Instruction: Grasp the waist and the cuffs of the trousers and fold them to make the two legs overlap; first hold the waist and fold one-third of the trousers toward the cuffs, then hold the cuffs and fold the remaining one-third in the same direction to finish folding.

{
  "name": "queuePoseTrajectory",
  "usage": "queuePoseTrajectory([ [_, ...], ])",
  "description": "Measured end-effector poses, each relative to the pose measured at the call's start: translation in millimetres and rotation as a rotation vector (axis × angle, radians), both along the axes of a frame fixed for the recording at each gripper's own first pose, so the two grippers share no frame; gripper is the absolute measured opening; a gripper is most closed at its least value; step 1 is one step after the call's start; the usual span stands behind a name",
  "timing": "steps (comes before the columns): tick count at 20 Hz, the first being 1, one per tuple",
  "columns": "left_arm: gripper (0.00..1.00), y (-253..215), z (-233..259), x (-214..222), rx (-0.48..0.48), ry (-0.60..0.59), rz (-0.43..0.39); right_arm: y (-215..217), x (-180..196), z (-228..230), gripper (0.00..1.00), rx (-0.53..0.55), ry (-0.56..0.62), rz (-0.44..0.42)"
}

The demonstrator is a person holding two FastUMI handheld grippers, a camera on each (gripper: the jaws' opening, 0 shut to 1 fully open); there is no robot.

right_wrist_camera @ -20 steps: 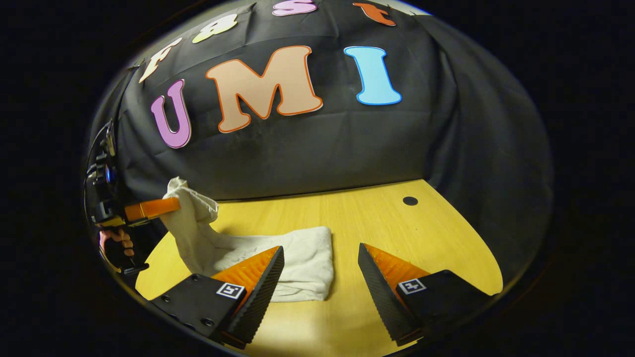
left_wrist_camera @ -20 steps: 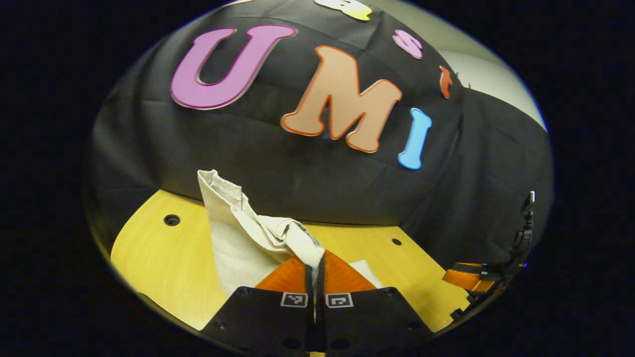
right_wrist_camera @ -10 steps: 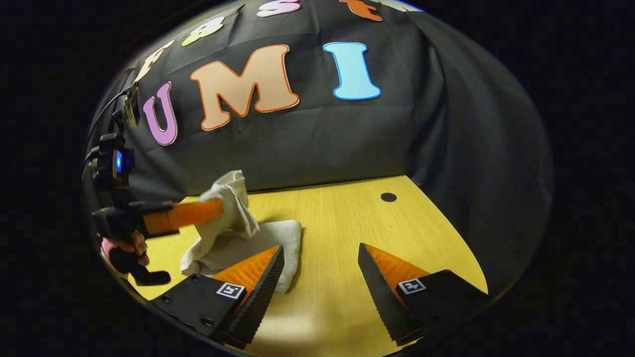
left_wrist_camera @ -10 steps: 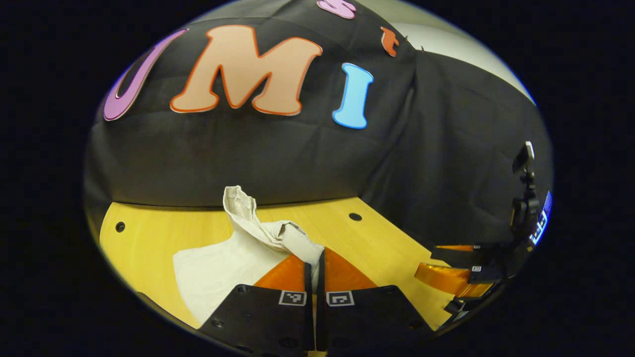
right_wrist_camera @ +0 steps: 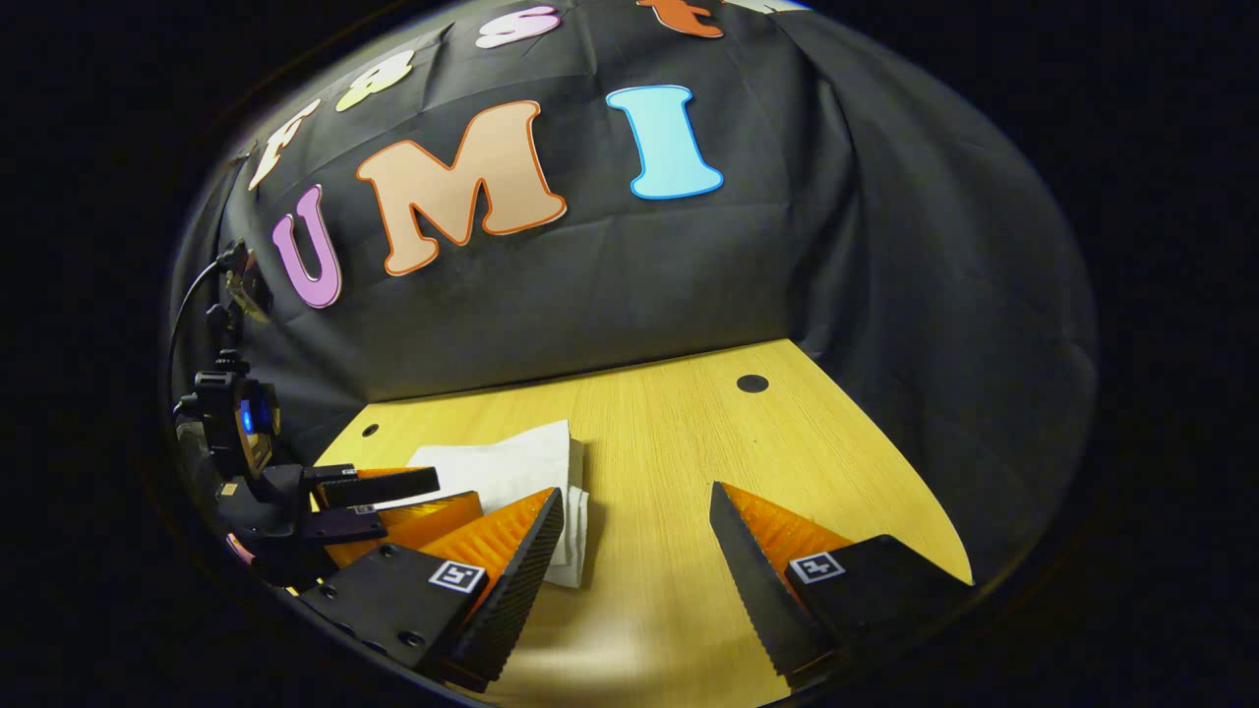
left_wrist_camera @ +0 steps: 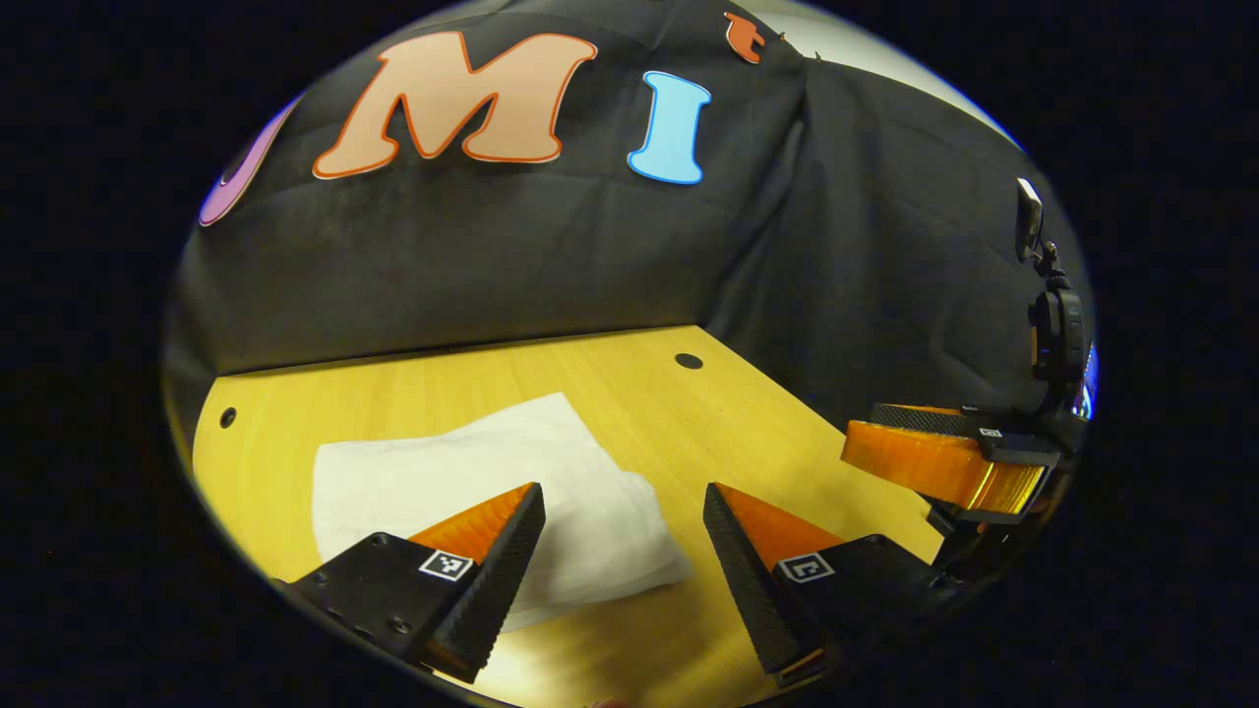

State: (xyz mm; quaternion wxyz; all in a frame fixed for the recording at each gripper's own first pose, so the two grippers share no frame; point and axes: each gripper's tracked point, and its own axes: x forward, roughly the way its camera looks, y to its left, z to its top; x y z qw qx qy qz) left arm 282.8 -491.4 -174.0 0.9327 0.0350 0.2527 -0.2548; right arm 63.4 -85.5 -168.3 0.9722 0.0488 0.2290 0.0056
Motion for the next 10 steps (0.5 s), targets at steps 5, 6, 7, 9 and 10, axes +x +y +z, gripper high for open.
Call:
queuePoseTrajectory([
  [5,0.96,66,32,-5,0.043,-0.054,0.095,15,-9,17,0.96,0.039,-0.054,-0.017],
  [6,0.95,80,38,-9,0.060,-0.070,0.114,16,-12,20,0.96,0.044,-0.068,-0.028],
  [7,0.95,94,44,-14,0.080,-0.084,0.131,19,-14,24,0.96,0.052,-0.083,-0.036],
  [9,0.95,121,54,-18,0.104,-0.111,0.169,27,-17,24,0.96,0.068,-0.092,-0.042],
  [10,0.95,132,57,-17,0.102,-0.121,0.191,30,-20,20,0.96,0.067,-0.086,-0.043],
])
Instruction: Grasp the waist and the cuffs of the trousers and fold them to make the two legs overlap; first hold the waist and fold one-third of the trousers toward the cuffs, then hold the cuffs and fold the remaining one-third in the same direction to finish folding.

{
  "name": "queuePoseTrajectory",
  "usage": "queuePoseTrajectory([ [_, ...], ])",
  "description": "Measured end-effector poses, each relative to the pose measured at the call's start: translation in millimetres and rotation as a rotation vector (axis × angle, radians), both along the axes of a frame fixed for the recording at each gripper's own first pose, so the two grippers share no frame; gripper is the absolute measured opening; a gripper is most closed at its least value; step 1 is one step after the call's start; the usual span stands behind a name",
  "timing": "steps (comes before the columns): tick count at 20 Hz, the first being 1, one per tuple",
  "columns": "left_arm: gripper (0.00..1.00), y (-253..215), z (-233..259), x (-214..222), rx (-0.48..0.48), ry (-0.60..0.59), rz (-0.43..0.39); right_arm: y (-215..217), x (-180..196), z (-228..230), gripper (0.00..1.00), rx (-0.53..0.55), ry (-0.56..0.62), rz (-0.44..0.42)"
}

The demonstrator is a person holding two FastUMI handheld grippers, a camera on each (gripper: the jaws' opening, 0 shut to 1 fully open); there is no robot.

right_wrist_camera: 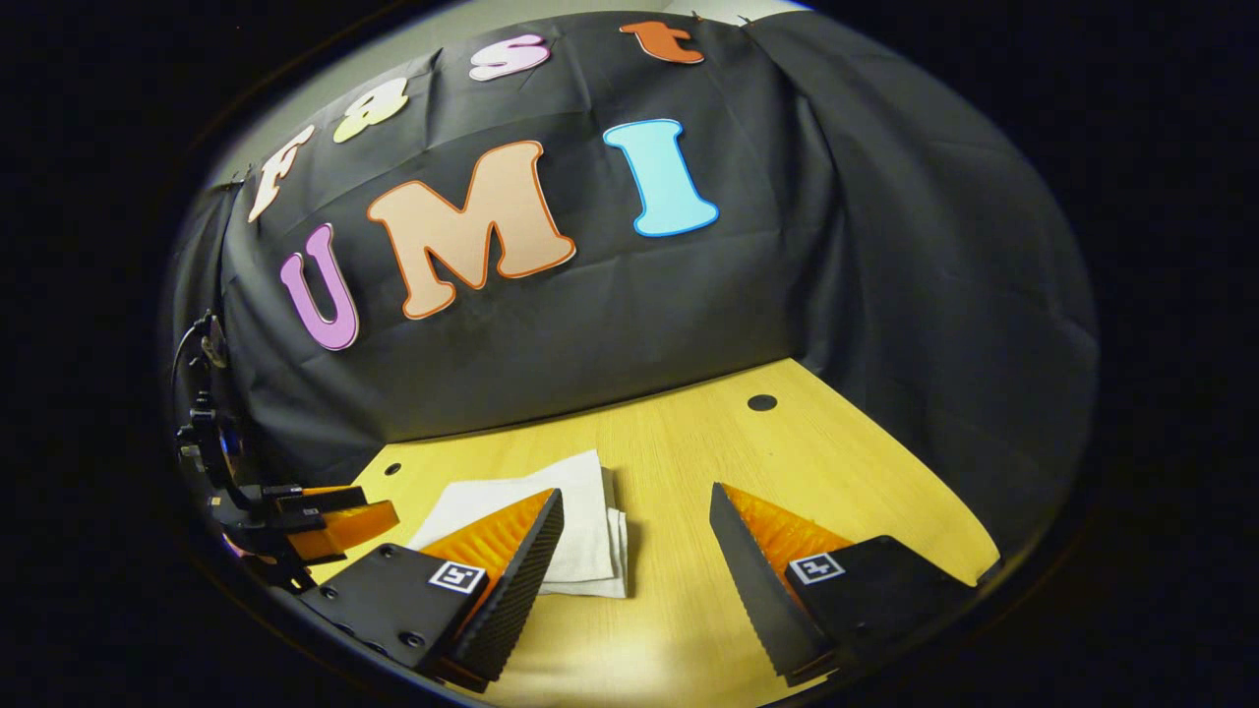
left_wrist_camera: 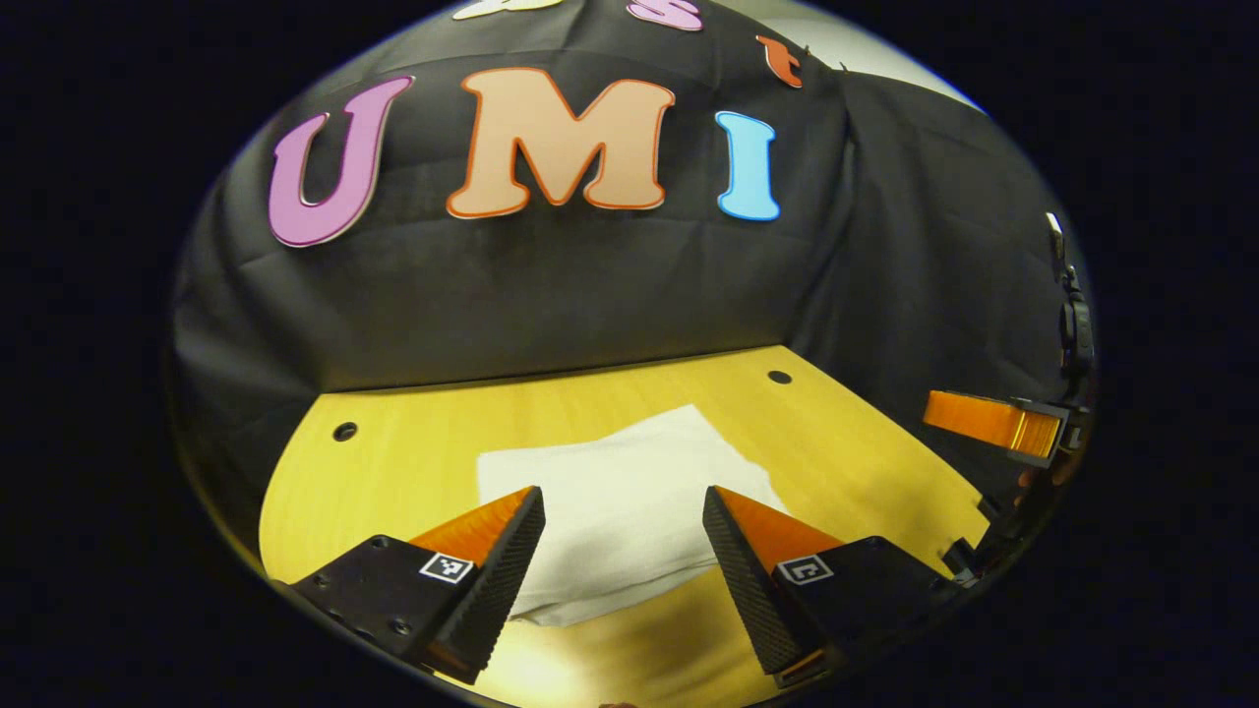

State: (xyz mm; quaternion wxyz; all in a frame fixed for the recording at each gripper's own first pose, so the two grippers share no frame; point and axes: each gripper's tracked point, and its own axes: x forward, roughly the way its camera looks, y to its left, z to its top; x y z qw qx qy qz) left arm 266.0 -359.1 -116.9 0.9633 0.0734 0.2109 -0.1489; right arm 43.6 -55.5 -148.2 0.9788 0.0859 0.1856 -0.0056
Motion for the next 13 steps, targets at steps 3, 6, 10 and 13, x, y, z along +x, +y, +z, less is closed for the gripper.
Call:
queuePoseTrajectory([
  [3,0.96,29,1,-3,-0.020,0.008,0.053,4,-8,1,0.96,-0.023,0.000,-0.009],
  [6,0.95,53,-4,-10,-0.035,0.035,0.094,9,-15,5,0.96,-0.027,-0.014,-0.024],
  [10,0.96,70,-5,-9,-0.031,0.040,0.107,9,-19,7,0.96,-0.041,-0.020,-0.047],
  [13,0.96,72,-2,-8,-0.036,0.030,0.098,10,-21,9,0.96,-0.041,-0.022,-0.059],
])
